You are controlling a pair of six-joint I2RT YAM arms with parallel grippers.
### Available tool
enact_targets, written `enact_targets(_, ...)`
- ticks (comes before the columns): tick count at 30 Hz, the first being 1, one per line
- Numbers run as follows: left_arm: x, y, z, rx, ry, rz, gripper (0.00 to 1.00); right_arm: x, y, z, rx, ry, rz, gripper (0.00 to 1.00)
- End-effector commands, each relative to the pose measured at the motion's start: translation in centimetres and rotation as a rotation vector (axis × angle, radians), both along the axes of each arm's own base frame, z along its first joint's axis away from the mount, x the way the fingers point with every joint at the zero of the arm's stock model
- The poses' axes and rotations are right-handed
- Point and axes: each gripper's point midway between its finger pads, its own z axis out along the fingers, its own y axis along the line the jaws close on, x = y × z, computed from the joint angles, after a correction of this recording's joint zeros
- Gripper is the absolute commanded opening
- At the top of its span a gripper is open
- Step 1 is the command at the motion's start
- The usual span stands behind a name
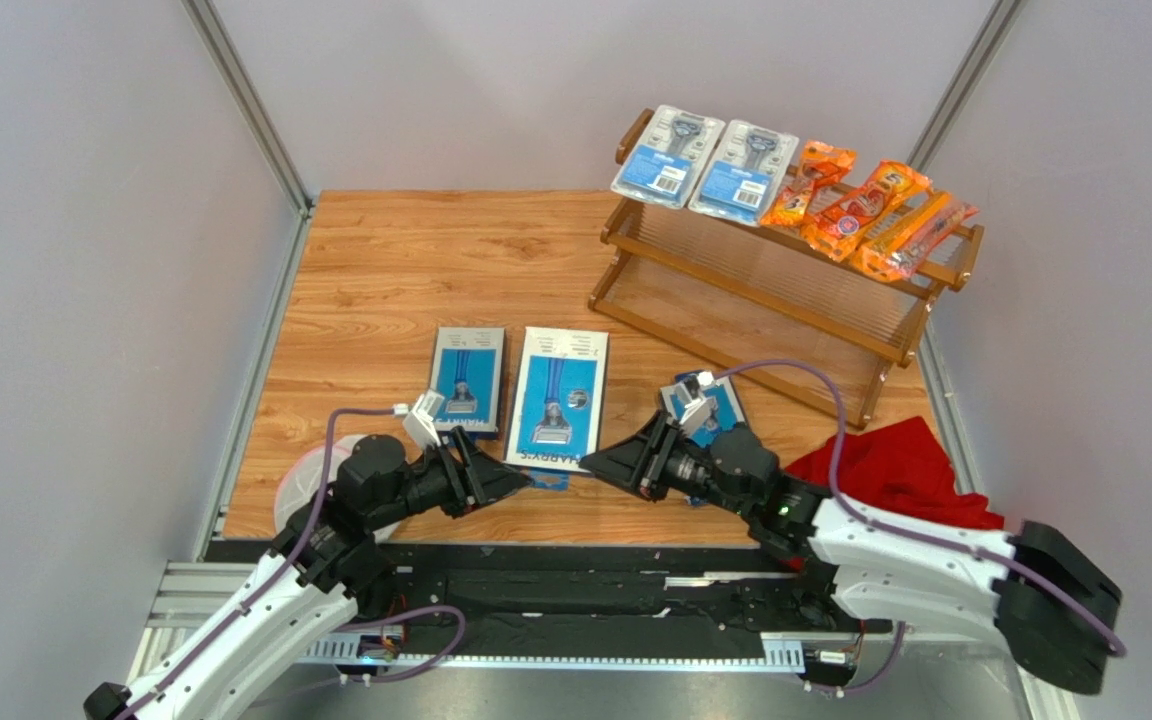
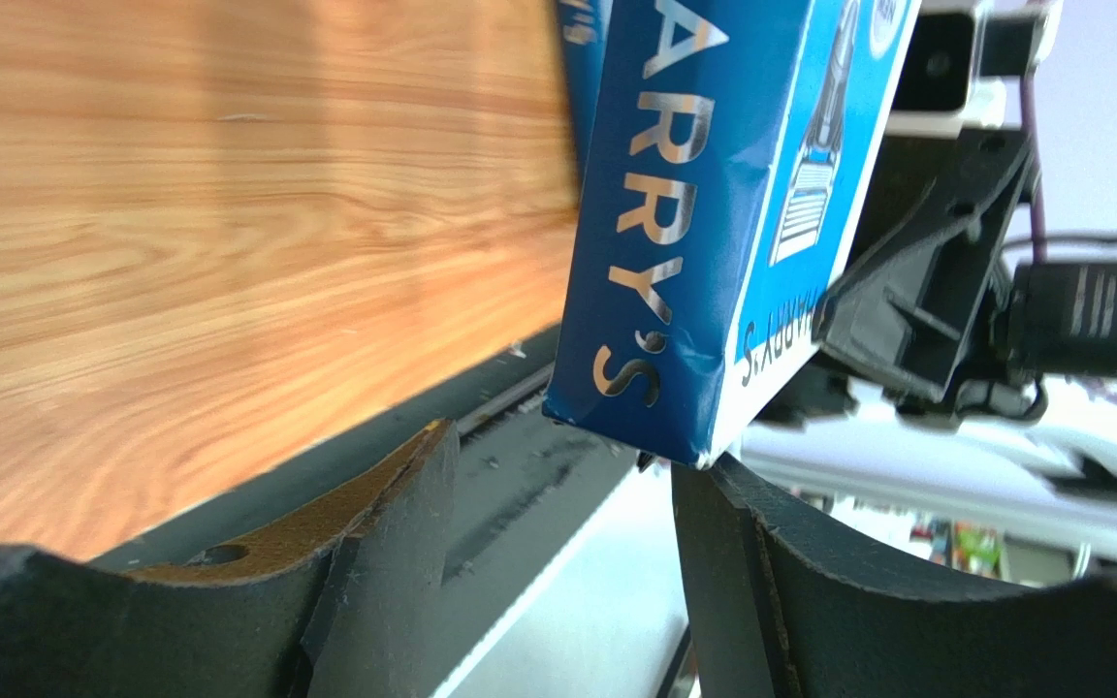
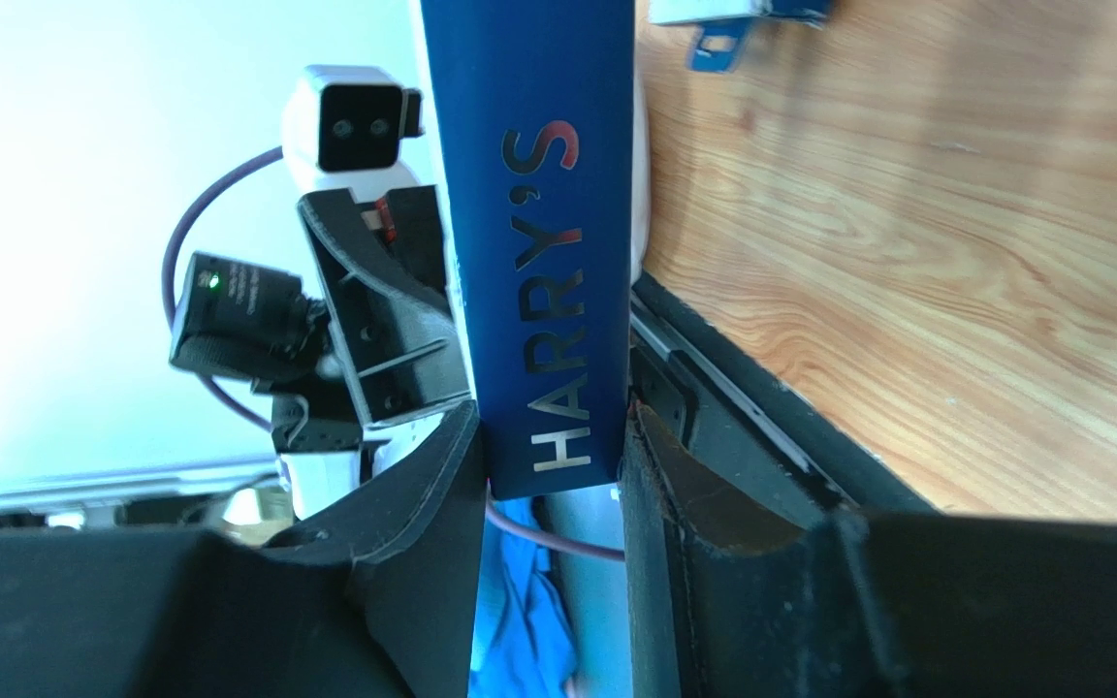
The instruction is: Place and organize the shaving razors onto the shelf
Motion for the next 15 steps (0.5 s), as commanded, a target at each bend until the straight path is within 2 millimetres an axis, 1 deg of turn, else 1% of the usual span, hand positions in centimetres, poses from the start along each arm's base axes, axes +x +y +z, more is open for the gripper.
enact_targets(1, -0.6, 0.1, 2.6, 0.023, -0.149, -0.083, 0.65, -0.9, -3.0, -1.0, -0.192, -0.038, -0.012, 0.0)
enact_targets(2, -0.7, 0.1, 3.0, 0.023, -0.17, -0.092, 0.65, -1.3, -3.6, -0.2, -0.173, -0.052, -0.008, 0.0)
enact_targets(3, -0.9, 0.0, 3.4, 0.026, -0.198, -0.114, 0.65, -1.6, -4.0, -0.1, -0.173, -0.045, -0.008, 0.0)
enact_targets(4, -1.0, 0.0, 4.0, 0.019, -0.222, -0.126, 0.66, -2.2, -4.8, -1.5, -0.219, -0.001, -0.007, 0.0)
enact_targets(5, -1.0, -0.2, 4.6, 0.007, -0.256, -0.143, 0.66, -2.4, -5.4, -0.6, -0.193, -0.013, -0.017, 0.0)
enact_targets(6, -1.5, -0.5, 5.1, -0.012, -0.272, -0.175, 0.66, -2.6, -5.8, -0.7, -0.193, -0.009, -0.024, 0.0)
enact_targets(7, -1.5, -0.7, 5.6, -0.035, -0.297, -0.183, 0.66, -2.8, -6.5, -1.4, -0.221, 0.009, -0.037, 0.0)
enact_targets(8, -1.6, -0.8, 5.9, -0.047, -0.313, -0.193, 0.67, -2.9, -7.1, -0.8, -0.202, -0.006, -0.049, 0.0)
enact_targets(9, -1.9, -1.0, 6.1, -0.063, -0.312, -0.212, 0.67, -3.0, -7.5, -0.9, -0.207, -0.005, -0.056, 0.0)
enact_targets(10, -2.0, -1.1, 5.7, -0.067, -0.305, -0.218, 0.67, -3.2, -7.9, -1.1, -0.22, -0.003, -0.057, 0.0)
enact_targets(11, -2.0, -1.3, 5.9, -0.084, -0.316, -0.223, 0.68, -3.4, -8.1, -0.5, -0.199, -0.02, -0.058, 0.0)
enact_targets(13, -1.9, -1.7, 5.5, -0.105, -0.305, -0.235, 0.69, -3.7, -8.2, -0.2, -0.186, -0.028, -0.043, 0.0)
enact_targets(15, -2.3, -2.2, 5.6, -0.142, -0.294, -0.264, 0.7, -4.4, -8.0, 0.0, -0.178, -0.036, -0.002, 0.0)
